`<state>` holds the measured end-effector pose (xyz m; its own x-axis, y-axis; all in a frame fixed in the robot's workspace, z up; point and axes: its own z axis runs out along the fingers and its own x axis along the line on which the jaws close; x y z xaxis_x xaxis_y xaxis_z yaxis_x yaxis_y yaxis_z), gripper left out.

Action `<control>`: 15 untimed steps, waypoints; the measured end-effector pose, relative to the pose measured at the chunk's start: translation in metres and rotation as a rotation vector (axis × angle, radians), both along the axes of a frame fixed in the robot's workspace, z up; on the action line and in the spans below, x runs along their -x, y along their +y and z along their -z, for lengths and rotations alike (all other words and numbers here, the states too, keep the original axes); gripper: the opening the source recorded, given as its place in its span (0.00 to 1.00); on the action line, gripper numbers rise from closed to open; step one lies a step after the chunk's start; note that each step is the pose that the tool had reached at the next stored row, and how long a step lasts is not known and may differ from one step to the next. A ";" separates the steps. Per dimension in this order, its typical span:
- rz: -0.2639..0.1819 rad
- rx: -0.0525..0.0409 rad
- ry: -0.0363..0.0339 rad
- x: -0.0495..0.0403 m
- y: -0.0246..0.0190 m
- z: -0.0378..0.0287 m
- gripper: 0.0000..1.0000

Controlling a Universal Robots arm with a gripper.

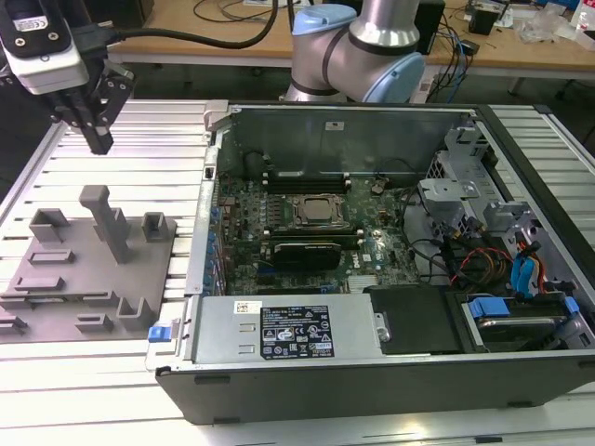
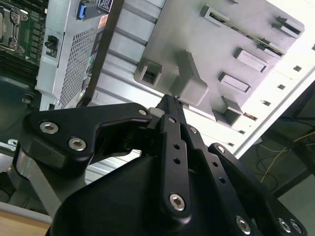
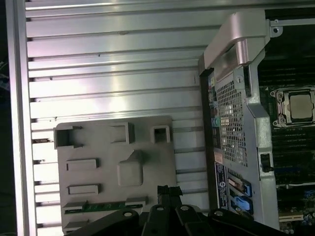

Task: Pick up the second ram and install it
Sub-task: 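Reach for the second ram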

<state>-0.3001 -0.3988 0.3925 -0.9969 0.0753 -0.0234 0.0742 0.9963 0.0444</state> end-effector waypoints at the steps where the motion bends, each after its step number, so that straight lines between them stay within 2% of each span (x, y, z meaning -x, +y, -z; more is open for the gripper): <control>1: 0.000 0.0000 0.0000 0.0026 0.0000 0.0001 0.11; 6: 0.000 0.0000 0.0000 0.0081 0.0000 0.0002 0.11; 12: 0.000 0.0000 0.0000 0.0189 0.0000 0.0004 0.11; 14: 0.000 0.0000 0.0000 0.0235 0.0000 0.0005 0.11; 15: 0.000 0.0001 0.0000 0.0310 0.0000 0.0007 0.11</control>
